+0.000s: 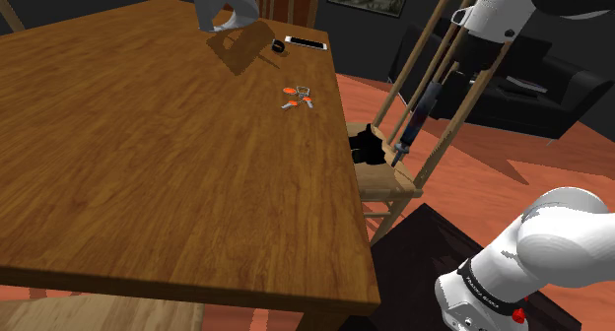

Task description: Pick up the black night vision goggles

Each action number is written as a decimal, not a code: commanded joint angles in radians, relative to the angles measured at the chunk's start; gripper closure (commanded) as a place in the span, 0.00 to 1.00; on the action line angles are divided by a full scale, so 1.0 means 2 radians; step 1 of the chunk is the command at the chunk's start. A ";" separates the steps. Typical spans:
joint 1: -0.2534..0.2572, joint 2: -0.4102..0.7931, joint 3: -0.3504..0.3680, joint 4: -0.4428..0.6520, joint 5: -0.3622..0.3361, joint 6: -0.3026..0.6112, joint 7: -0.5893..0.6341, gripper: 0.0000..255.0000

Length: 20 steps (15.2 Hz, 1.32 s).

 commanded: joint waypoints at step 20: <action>-0.046 0.267 0.015 -0.005 -0.023 0.278 0.096 0.00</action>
